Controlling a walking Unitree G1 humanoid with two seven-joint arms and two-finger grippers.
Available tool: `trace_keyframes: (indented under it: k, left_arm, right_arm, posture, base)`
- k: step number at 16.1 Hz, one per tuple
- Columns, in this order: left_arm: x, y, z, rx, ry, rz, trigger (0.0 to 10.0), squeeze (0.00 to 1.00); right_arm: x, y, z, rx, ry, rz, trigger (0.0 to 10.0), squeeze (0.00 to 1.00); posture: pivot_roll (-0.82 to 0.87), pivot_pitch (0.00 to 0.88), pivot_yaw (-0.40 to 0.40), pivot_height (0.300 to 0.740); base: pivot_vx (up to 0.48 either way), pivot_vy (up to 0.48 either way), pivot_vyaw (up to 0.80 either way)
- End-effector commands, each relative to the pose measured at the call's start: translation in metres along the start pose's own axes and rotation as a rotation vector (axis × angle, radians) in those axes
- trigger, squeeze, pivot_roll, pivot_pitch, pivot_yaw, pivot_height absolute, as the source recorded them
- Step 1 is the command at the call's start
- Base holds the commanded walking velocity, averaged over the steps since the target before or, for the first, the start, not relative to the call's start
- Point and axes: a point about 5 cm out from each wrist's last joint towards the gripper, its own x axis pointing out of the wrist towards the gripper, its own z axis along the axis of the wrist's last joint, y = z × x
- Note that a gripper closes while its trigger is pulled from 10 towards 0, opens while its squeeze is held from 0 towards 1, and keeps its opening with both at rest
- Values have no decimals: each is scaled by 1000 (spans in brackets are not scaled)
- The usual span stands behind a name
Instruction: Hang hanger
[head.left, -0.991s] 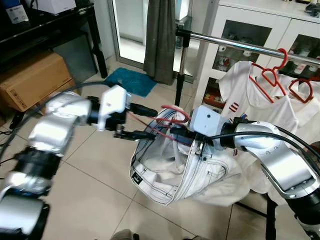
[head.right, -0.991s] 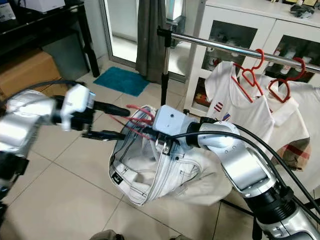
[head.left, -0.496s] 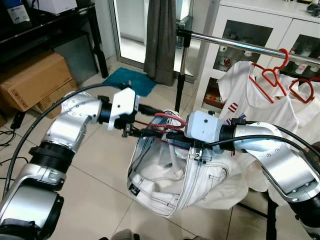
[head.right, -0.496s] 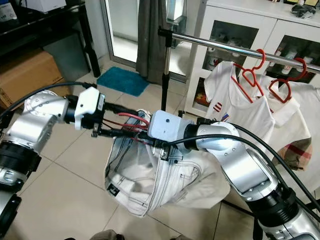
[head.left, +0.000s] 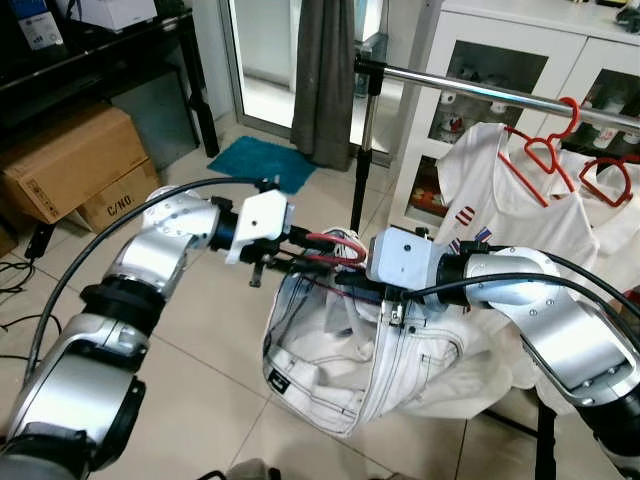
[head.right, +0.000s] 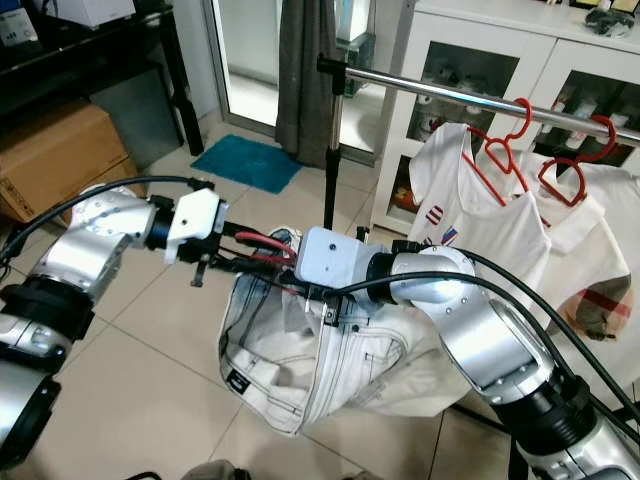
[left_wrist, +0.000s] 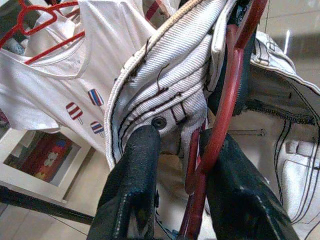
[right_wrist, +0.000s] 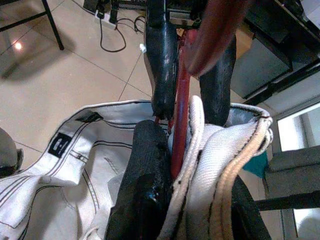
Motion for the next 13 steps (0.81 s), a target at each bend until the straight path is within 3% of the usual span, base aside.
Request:
trace_keyframes:
  k: [1, 8, 12, 13]
  left_arm:
    - [6, 2, -1, 7, 27, -10, 0, 0]
    - [11, 7, -8, -17, 77, 45, 0, 0]
    - [11, 5, -7, -55, 4, 55, 0, 0]
    - [10, 5, -7, -64, -13, 68, 0, 0]
  right_arm:
    - [-3, -4, 18, -59, -70, -14, 0, 0]
    - [-2, -5, 20, -62, -72, -13, 0, 0]
    - [-1, -5, 21, -65, -76, -18, 0, 0]
    - [-1, -6, 22, -68, -80, -24, 6549, 0]
  posture:
    - [-58, 0, 25, 740]
    - [-66, 0, 26, 740]
    - [-63, 0, 23, 740]
    - [-62, 0, 22, 740]
  base:
    - [0, 0, 0]
    - [0, 0, 0]
    - [0, 0, 0]
    - [0, 0, 0]
